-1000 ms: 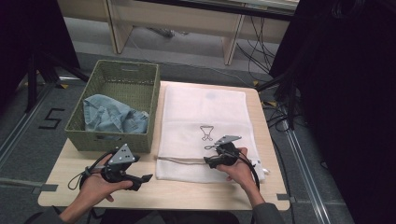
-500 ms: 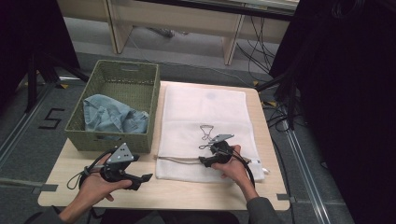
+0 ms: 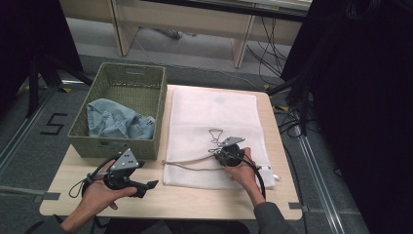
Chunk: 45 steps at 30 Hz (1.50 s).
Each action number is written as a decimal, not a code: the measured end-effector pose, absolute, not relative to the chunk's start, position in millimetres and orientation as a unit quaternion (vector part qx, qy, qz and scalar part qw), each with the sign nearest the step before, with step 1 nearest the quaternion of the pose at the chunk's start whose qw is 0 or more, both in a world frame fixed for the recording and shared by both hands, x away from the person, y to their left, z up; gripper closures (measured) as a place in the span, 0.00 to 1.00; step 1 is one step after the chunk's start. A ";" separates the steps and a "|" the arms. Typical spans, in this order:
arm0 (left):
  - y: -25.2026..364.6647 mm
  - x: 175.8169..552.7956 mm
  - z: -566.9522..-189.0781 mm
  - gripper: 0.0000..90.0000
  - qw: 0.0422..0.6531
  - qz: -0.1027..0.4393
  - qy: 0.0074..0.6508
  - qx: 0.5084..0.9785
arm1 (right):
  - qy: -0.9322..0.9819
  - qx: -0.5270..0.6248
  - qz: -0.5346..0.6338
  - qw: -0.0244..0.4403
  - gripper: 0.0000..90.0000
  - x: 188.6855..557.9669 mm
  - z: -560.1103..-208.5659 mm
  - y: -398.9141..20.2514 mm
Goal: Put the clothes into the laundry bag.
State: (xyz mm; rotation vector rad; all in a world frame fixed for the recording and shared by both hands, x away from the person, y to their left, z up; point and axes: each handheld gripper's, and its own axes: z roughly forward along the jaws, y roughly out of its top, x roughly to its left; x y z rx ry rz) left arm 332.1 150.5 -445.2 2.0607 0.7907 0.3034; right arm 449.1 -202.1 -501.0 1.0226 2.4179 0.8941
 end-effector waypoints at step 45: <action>196.9 515.0 -397.5 0.19 0.286 0.107 0.365 0.880 | 0.832 0.353 0.368 0.219 0.96 449.5 -450.9 -209.1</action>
